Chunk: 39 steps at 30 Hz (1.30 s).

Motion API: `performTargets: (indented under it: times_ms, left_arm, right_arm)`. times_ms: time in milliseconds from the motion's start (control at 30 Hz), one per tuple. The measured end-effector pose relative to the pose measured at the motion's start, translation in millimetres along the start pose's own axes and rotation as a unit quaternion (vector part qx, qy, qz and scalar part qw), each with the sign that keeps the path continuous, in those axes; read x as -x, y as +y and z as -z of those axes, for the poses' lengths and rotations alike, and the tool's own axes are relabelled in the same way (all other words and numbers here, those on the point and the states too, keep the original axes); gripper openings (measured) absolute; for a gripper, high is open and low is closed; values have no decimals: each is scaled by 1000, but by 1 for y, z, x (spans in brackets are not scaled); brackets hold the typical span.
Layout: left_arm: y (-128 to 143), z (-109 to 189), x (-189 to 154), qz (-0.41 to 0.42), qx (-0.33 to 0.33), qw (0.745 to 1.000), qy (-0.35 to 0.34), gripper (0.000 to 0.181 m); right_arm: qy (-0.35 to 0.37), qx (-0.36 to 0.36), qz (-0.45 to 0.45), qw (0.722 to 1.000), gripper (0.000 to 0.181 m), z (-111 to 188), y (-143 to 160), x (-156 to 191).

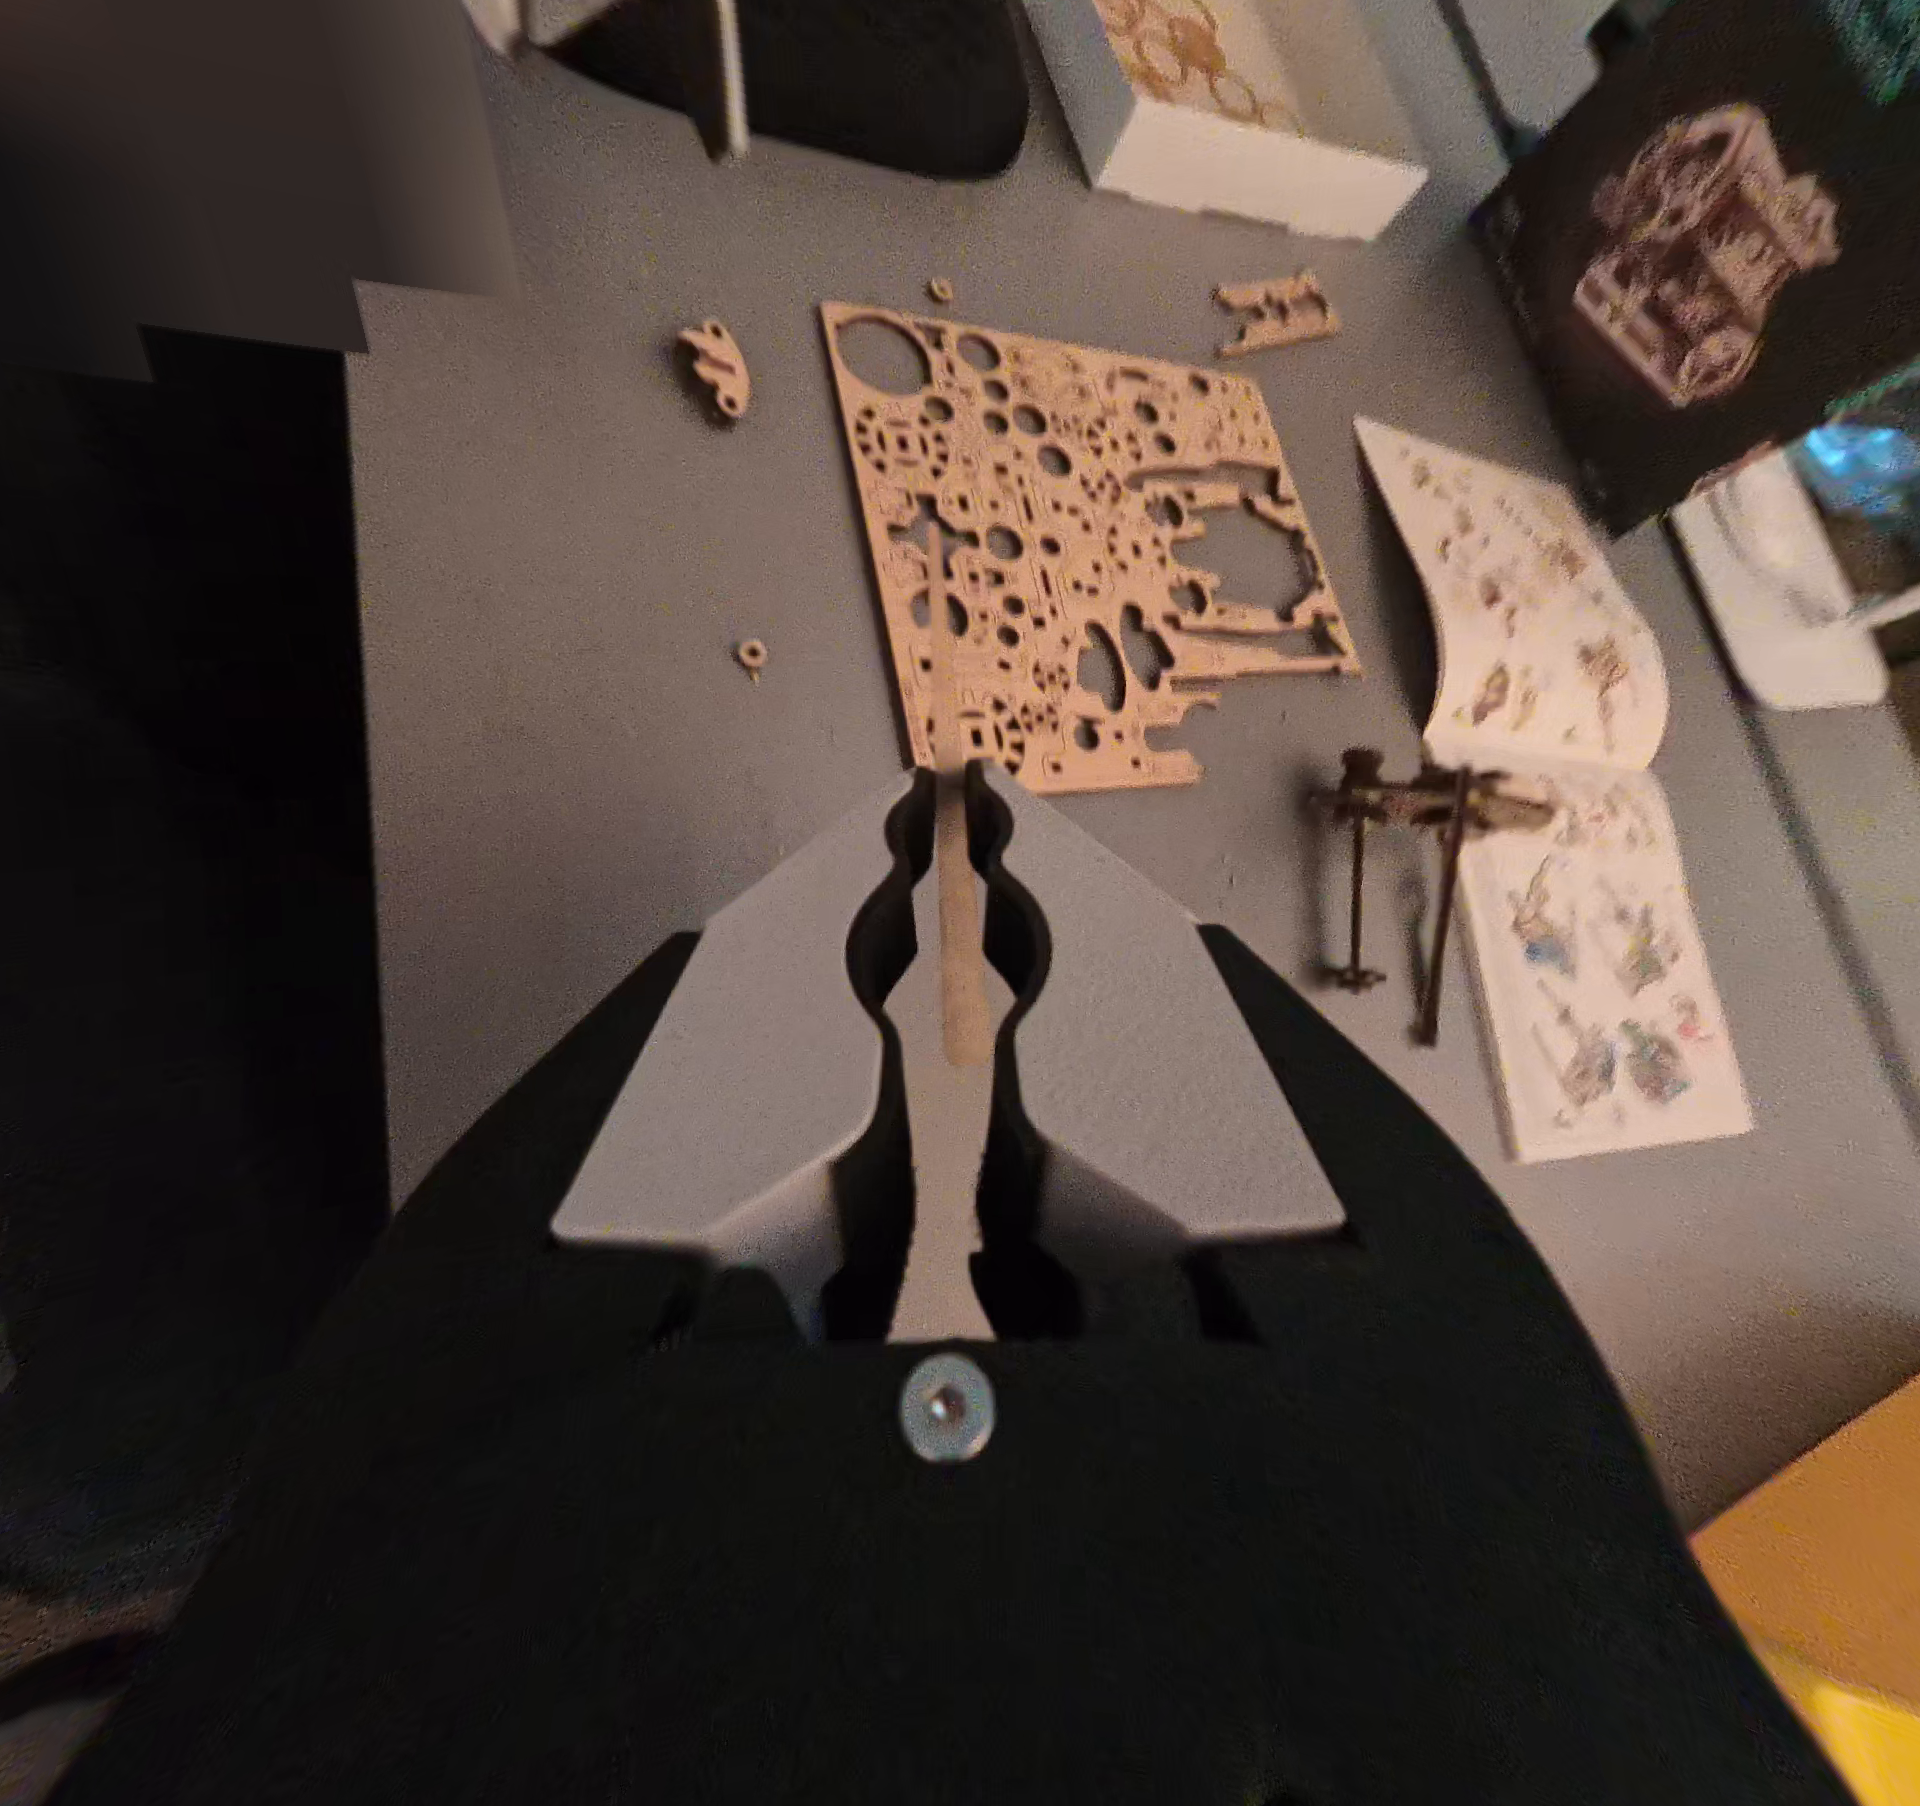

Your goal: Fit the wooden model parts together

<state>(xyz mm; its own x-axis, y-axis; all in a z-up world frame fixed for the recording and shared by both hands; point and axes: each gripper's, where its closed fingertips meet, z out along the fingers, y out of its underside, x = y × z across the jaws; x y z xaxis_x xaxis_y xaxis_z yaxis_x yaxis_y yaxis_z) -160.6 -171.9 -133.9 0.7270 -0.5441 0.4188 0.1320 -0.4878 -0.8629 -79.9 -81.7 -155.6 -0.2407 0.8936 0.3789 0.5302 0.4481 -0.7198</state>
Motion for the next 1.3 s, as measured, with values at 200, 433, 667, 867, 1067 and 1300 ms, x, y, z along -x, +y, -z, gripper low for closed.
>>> performTargets:
  times_ms: [200,433,667,867,1067,1300]
  left_arm:
    - [-7,-31,-8,41,-13,998,37,42]
    - [0,-35,-25,76,-16,991,108,11]
    - [8,-27,-26,-27,-3,997,69,1]
    - [9,-15,-33,-194,8,981,-2,1]
    - [16,-10,-29,-267,37,962,-43,1]
    - [17,-7,-25,-264,33,963,-41,1]
  right_arm:
    - [23,-48,110,993,4,-11,-53,28]
    - [14,-68,161,984,5,-22,-64,48]
    - [-49,-116,125,984,11,-21,-73,58]
    - [-207,-117,18,971,21,-23,-80,69]
    - [-258,-111,9,960,12,-31,-87,74]
    - [-251,-98,38,962,1,-42,-82,78]
